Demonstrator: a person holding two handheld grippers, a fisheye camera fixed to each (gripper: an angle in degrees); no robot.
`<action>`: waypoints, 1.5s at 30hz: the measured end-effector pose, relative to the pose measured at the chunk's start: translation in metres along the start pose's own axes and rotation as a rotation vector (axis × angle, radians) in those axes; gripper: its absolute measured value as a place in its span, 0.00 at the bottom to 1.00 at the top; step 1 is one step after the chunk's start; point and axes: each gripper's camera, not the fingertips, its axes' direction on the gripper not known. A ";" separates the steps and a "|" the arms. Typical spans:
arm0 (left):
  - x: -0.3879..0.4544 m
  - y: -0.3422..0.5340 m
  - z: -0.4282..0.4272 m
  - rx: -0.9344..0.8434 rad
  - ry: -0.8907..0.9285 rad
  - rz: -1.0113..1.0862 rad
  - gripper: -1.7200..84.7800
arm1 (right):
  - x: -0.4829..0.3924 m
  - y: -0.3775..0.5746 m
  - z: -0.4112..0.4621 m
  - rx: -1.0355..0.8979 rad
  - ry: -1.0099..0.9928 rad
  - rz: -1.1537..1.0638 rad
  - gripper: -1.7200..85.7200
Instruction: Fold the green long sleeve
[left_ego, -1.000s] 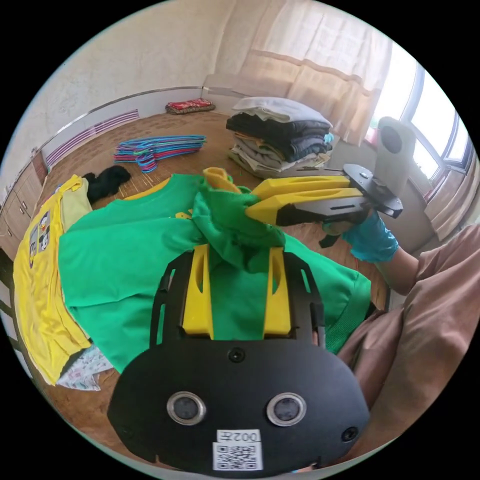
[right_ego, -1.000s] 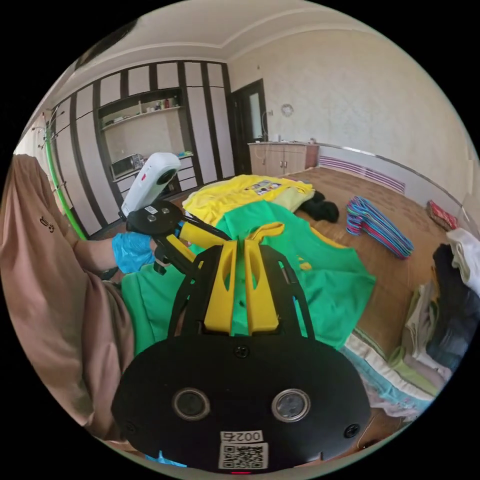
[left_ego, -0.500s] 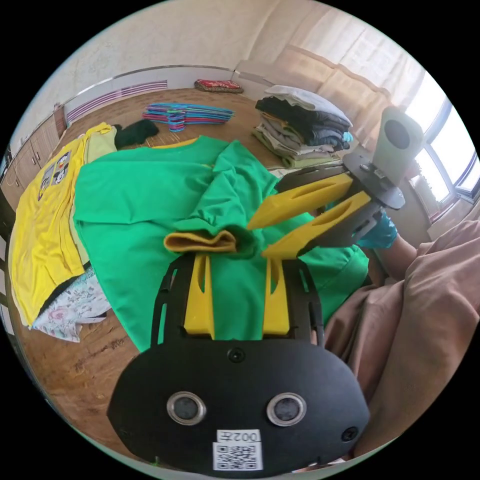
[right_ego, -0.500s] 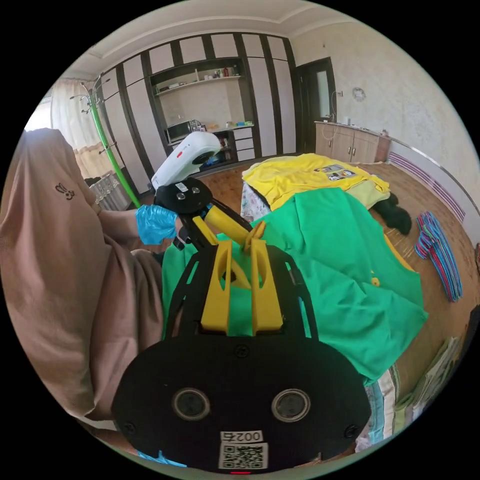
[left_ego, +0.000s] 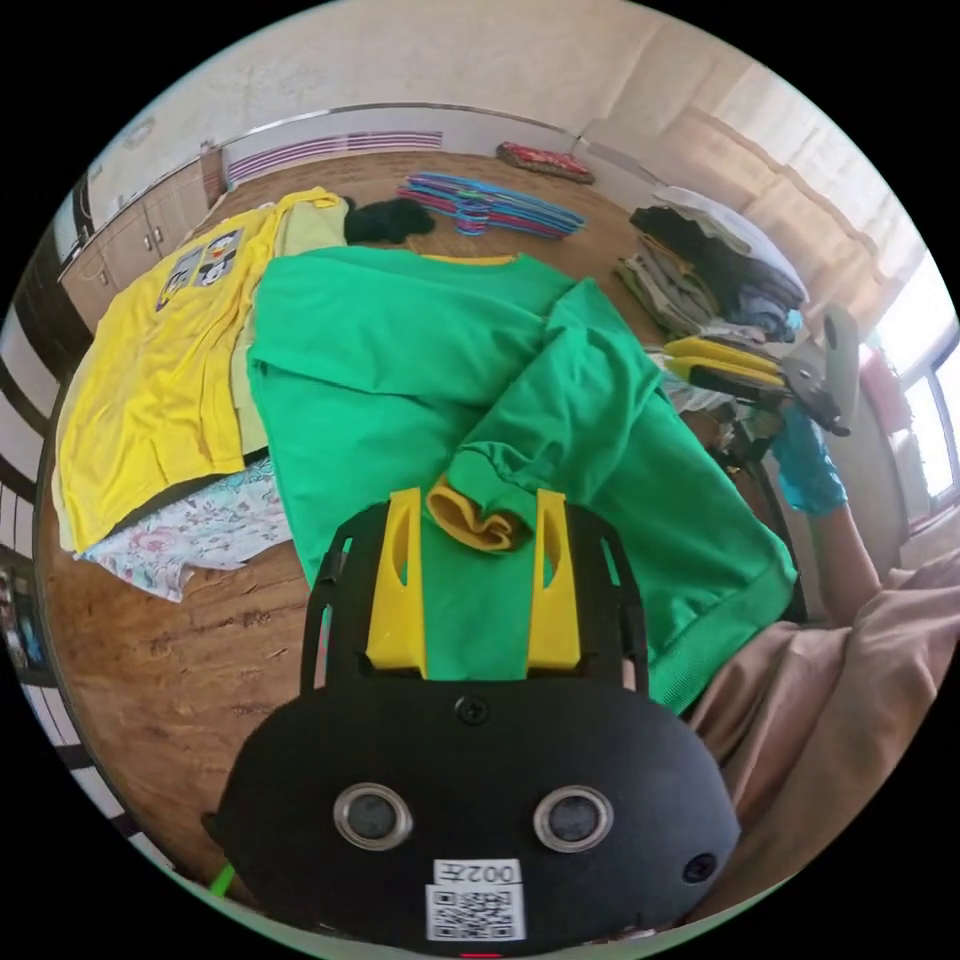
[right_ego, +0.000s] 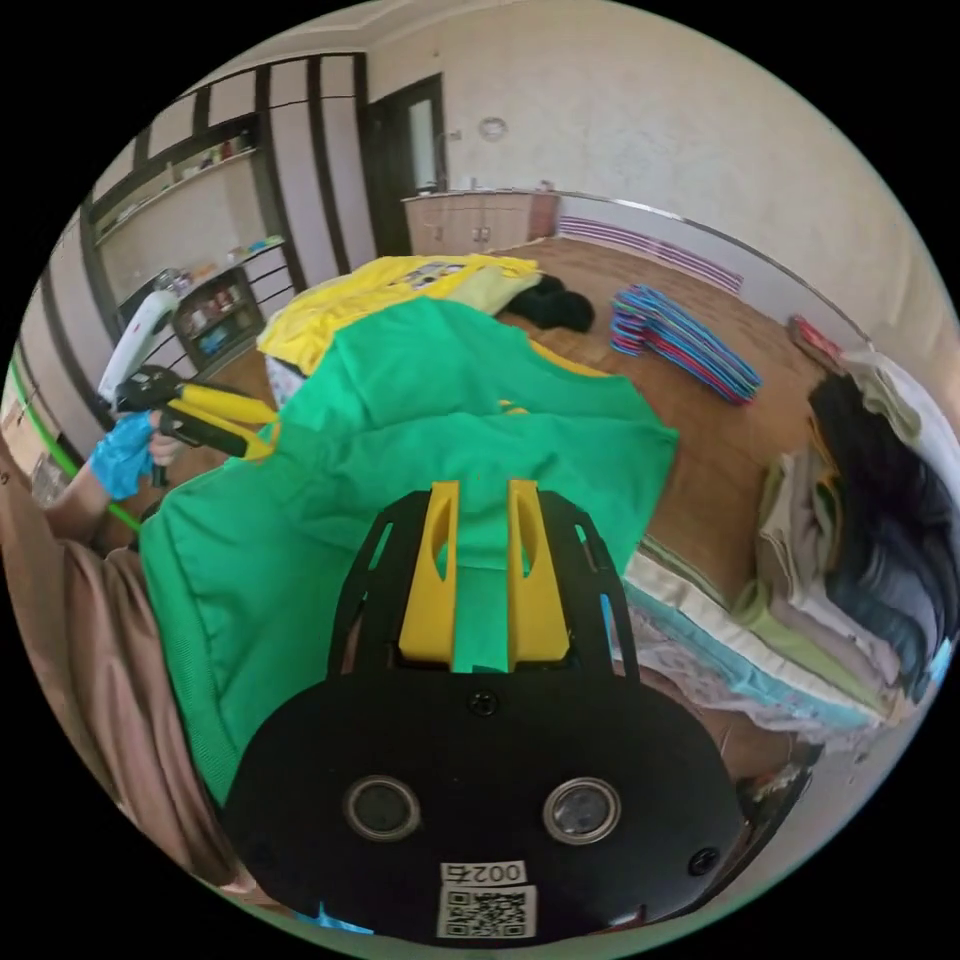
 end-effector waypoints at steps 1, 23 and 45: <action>-0.001 -0.002 0.003 -0.016 -0.016 -0.007 0.16 | 0.017 0.001 0.007 -0.002 0.043 0.045 0.11; 0.018 -0.025 -0.066 0.082 0.108 0.297 0.01 | 0.222 -0.075 0.173 -0.082 0.126 0.271 0.14; -0.043 -0.089 -0.036 -0.053 -0.116 0.195 0.01 | 0.292 -0.088 0.227 -0.080 0.229 0.206 0.08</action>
